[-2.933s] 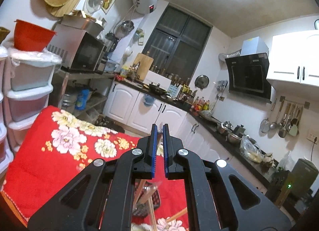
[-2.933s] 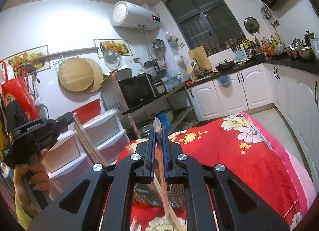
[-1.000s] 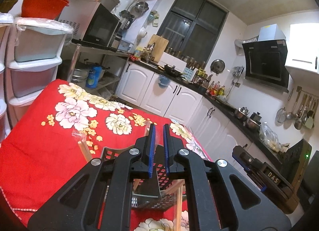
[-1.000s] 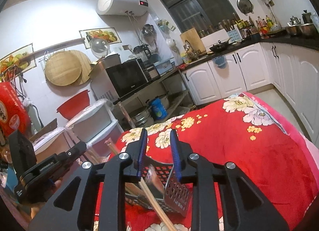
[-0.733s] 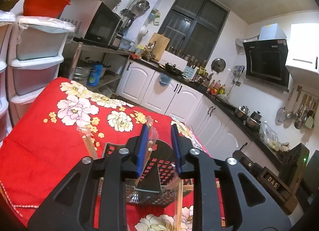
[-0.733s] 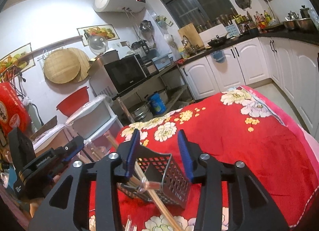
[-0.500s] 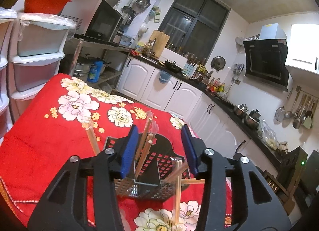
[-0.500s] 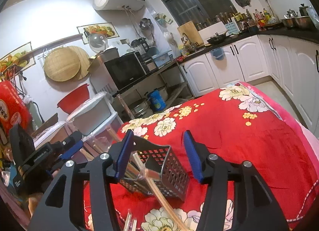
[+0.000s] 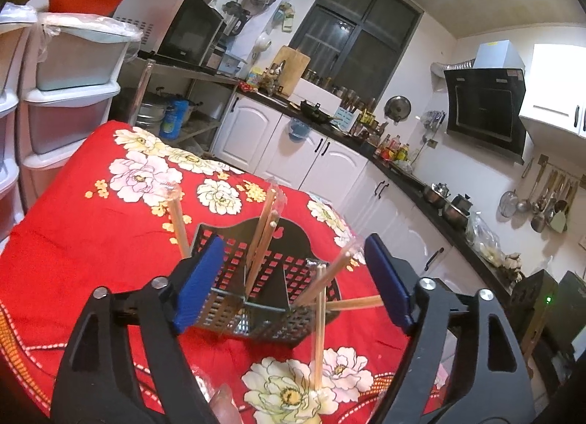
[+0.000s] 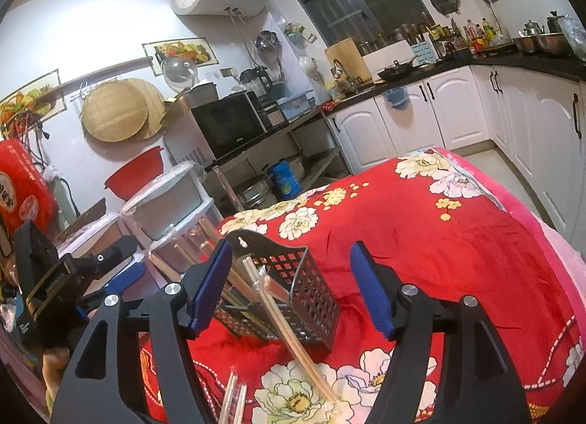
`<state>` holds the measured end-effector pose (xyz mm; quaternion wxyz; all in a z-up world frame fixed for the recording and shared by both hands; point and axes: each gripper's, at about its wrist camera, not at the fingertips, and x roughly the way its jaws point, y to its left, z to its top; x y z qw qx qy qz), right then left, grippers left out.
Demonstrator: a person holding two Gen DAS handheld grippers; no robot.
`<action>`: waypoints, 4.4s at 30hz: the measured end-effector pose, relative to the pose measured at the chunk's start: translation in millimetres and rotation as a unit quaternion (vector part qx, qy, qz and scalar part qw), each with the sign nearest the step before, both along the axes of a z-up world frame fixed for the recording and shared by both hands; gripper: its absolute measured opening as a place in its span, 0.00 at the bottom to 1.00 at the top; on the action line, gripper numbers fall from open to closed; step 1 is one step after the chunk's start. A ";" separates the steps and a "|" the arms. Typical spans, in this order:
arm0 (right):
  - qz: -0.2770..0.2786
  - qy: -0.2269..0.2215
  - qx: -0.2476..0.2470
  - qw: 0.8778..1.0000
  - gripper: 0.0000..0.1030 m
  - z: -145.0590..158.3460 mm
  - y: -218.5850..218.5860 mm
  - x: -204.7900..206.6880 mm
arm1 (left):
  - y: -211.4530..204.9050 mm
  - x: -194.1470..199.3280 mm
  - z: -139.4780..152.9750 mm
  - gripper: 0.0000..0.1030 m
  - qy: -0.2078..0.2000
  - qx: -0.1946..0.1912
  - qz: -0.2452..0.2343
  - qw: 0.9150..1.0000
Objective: Organize utensils
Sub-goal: 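Open the left tool over the caddy while the right tool opens, dropping both packs in, then move both tools back to the remaining chopstick packs on the cloth, then close the left tool on a wrapped chopstick pack while the right tool grasps another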
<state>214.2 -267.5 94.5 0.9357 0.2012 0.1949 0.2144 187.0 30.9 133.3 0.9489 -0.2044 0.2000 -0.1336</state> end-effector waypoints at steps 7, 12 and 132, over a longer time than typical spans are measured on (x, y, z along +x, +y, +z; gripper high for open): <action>0.002 -0.001 -0.006 1.000 0.68 -0.9 -0.8 -13.0 | -0.7 -16.9 1.4 0.80 -0.005 0.016 -0.004 1.000; 0.006 -0.001 -0.013 1.000 0.70 -1.4 1.1 -23.8 | 0.1 -27.1 -1.0 0.88 -0.005 0.016 -0.008 1.000; 0.031 0.205 -0.128 0.970 0.36 -144.0 7.5 -6.6 | 23.7 31.3 -176.5 0.10 0.260 -0.067 -0.026 0.963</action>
